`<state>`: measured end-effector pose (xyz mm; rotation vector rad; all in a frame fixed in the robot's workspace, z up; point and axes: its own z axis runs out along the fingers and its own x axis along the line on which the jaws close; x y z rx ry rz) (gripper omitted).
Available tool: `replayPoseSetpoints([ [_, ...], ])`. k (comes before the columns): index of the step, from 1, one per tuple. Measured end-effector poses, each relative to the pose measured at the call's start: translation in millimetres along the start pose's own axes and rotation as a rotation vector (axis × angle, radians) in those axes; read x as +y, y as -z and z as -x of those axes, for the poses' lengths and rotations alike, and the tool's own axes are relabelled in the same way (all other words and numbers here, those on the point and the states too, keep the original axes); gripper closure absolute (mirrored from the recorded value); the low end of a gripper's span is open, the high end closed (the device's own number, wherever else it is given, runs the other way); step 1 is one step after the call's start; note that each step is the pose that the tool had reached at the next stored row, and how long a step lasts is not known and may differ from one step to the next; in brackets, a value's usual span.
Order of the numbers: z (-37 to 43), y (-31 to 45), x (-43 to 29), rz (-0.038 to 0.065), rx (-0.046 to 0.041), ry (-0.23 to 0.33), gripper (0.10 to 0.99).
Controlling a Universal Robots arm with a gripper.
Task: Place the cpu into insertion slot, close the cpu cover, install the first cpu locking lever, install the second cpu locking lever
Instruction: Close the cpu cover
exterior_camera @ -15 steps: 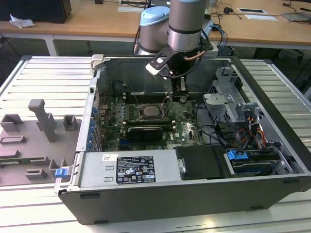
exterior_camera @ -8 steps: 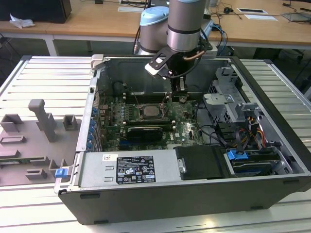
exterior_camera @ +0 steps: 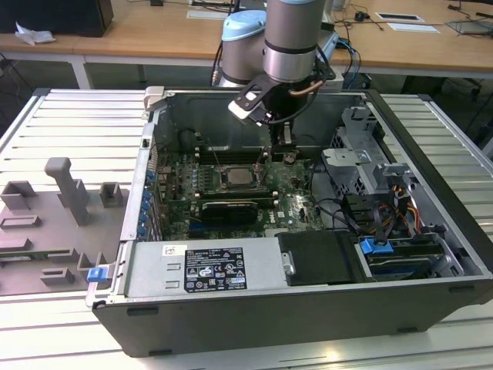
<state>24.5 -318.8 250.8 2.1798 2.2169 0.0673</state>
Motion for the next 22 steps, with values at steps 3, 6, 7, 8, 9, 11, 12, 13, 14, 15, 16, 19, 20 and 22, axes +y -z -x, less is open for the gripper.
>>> replayPoseSetpoints([
  [3, 0.0, 0.1, -0.9, 0.0, 0.0, 0.0, 0.98],
  [6, 0.0, 0.1, -1.8, 0.0, 0.0, 0.0, 0.98],
  [7, 0.0, 0.1, -2.5, 0.0, 0.0, 0.0, 0.98],
  [8, 0.0, 0.1, -2.7, 0.0, 0.0, 0.0, 0.98],
  [9, -0.1, 0.2, -3.0, 0.0, 0.0, 0.0, 0.98],
  [11, -0.1, 0.2, -3.6, 0.0, 0.0, 0.0, 0.98],
  [12, -0.1, 0.2, -3.8, 0.0, -0.0001, 0.0, 0.98],
  [13, -0.1, 0.2, -4.3, 0.0, 0.0, 0.0, 0.98],
  [14, -0.1, 0.3, -4.9, 0.0, 0.0, 0.0, 0.98],
  [15, -0.1, 0.2, -5.2, 0.0, 0.0001, 0.0, 0.98],
  [16, -0.1, 0.2, -5.4, 0.0, 0.0, 0.0, 0.98],
  [19, -0.1, 0.2, -6.2, 0.0, 0.0, 0.0, 0.98],
  [20, -0.1, 0.2, -6.5, 0.0, 0.0, 0.0, 0.98],
  [22, -0.1, 0.3, -7.1, 0.0, 0.0, 0.0, 0.98],
])
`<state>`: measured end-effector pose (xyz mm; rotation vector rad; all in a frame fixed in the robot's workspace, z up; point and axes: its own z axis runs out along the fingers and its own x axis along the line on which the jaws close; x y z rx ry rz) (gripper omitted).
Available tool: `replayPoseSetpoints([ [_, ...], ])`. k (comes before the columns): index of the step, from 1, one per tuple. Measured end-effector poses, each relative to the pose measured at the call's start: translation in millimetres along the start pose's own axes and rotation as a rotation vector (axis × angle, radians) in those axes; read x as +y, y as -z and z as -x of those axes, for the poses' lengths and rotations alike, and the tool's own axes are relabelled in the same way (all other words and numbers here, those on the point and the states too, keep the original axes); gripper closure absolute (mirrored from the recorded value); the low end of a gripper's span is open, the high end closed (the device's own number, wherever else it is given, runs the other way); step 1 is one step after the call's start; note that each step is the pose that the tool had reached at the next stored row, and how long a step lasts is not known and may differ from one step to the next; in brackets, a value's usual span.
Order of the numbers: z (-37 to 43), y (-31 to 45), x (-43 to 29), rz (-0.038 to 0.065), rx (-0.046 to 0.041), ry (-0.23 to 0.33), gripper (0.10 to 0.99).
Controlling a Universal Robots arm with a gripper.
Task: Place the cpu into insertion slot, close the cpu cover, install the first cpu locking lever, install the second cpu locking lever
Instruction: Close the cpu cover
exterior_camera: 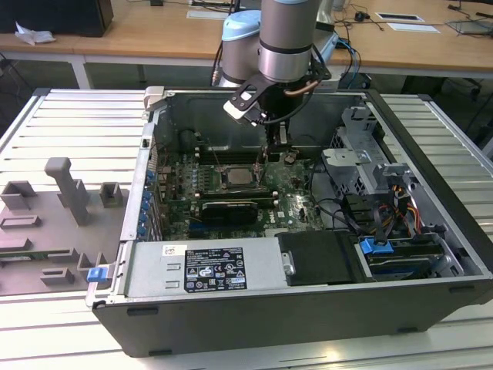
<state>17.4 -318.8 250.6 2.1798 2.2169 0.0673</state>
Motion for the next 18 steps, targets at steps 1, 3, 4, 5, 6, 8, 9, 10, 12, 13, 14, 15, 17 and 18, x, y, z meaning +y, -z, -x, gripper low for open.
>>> replayPoseSetpoints([
  [1, 0.0, 0.0, -0.4, 0.0, 0.0, 0.0, 0.98],
  [3, 0.0, 0.0, -1.2, 0.0, 0.0, 0.0, 0.98],
  [4, 0.0, 0.0, -1.5, 0.0, 0.0, 0.0, 0.98],
  [5, 0.0, 0.0, -2.3, 0.0, 0.0001, 0.0, 0.98],
  [6, 0.0, 0.1, -3.0, 0.0, 0.0, 0.0, 0.98],
  [8, -0.1, 0.1, -4.3, 0.0, 0.0, 0.0, 0.98],
  [9, -0.1, 0.1, -5.1, 0.0, 0.0, 0.0, 0.98],
  [10, -0.1, 0.1, -5.8, 0.0, 0.0, 0.0, 0.98],
  [12, -0.1, 0.2, -7.0, 0.0, 0.0, 0.0, 0.98],
  [13, -0.1, 0.2, -7.3, 0.0, 0.0, 0.0, 0.98],
  [14, -0.1, 0.2, -7.7, 0.0, 0.0, 0.0, 0.98],
  [15, -0.1, 0.3, -8.1, 0.0, 0.0, 0.0, 0.98],
  [17, -0.2, 0.3, -9.0, 0.0, 0.0, 0.0, 0.98],
  [18, -0.2, 0.3, -9.4, 0.0, 0.0, 0.0, 0.98],
])
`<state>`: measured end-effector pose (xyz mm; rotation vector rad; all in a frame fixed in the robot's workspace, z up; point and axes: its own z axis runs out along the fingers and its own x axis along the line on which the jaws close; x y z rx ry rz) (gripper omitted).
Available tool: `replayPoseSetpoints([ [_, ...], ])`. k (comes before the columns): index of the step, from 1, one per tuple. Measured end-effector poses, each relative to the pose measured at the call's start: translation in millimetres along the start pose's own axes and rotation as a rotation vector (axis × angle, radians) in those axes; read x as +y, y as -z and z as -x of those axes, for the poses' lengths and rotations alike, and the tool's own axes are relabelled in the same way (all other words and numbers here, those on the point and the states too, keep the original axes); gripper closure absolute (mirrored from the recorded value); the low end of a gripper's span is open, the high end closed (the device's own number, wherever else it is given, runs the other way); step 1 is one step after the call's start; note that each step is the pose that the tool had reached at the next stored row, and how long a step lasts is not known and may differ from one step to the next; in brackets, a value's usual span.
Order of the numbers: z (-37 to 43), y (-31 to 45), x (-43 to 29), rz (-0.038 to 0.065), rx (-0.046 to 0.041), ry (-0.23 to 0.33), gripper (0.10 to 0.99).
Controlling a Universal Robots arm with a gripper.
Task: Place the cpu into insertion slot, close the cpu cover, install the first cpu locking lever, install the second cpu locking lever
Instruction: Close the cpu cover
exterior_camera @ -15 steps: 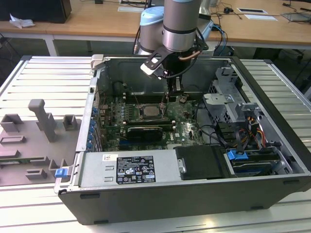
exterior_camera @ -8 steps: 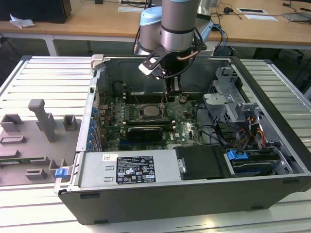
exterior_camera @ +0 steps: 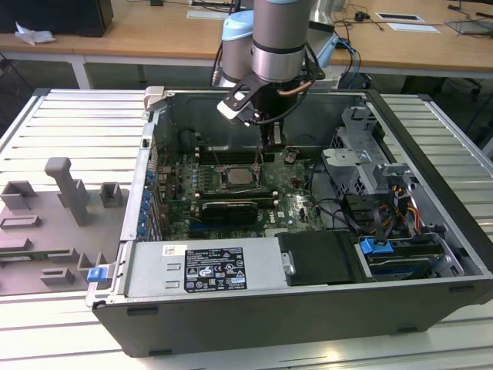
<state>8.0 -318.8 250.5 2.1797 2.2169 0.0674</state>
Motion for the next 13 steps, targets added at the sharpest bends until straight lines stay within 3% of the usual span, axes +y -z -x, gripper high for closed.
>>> replayPoseSetpoints([
  [13, -0.1, 0.2, -4.7, 0.0, 0.0, 0.0, 0.98],
])
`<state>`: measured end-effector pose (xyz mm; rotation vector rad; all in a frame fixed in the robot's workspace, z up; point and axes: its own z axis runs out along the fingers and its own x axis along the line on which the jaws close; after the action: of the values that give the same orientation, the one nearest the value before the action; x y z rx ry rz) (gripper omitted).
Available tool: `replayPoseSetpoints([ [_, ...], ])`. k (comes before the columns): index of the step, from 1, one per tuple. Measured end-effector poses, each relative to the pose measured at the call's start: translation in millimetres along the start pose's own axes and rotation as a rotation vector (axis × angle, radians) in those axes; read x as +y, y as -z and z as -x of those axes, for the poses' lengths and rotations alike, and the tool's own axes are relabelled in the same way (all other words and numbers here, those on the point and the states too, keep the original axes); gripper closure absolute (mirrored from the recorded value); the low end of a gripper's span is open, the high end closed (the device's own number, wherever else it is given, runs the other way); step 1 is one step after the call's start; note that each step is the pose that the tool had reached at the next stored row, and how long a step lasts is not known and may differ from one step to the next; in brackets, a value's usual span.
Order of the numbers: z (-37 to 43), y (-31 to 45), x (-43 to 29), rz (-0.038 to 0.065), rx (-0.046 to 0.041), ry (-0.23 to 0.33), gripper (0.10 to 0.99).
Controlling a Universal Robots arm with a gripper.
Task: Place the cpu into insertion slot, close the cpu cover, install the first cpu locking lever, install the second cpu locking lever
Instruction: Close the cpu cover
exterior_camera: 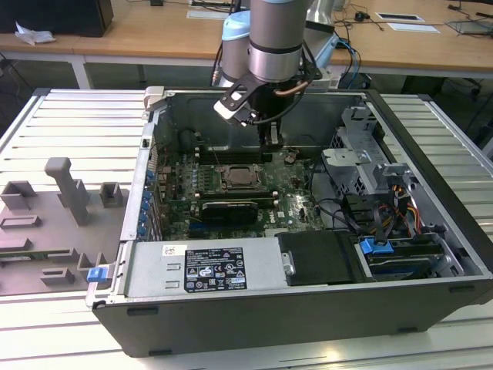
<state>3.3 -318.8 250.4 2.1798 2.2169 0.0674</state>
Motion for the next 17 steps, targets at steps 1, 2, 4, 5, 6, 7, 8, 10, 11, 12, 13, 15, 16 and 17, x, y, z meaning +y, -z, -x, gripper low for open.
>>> replayPoseSetpoints([
  [1, 0.0, 0.0, -0.3, 0.0, 0.0, 0.0, 0.98],
  [2, 0.0, 0.0, -0.6, 0.0, -0.0001, 0.0, 0.98],
  [4, 0.0, 0.1, -1.0, 0.0, -0.0001, 0.0, 0.98],
  [5, 0.0, 0.1, -1.2, 0.0, -0.0001, 0.0, 0.98],
  [6, 0.0, 0.0, -1.6, 0.0, 0.0, 0.0, 0.98],
  [7, 0.0, 0.1, -1.9, 0.0, 0.0, 0.0, 0.98],
  [8, 0.0, 0.1, -2.1, 0.0, 0.0, 0.0, 0.98],
  [10, 0.0, 0.0, -2.7, 0.0, 0.0, 0.0, 0.98],
  [11, 0.0, 0.0, -3.0, 0.0, 0.0, 0.0, 0.98],
  [12, 0.0, 0.0, -3.2, 0.0, 0.0, 0.0, 0.98],
  [13, -0.1, 0.0, -3.5, 0.0, 0.0, 0.0, 0.98],
  [15, -0.1, 0.0, -4.0, 0.0, 0.0, 0.0, 0.98],
  [16, -0.1, 0.0, -4.3, 0.0, 0.0, 0.0, 0.98],
  [17, -0.1, 0.1, -4.5, 0.0, 0.0, 0.0, 0.98],
])
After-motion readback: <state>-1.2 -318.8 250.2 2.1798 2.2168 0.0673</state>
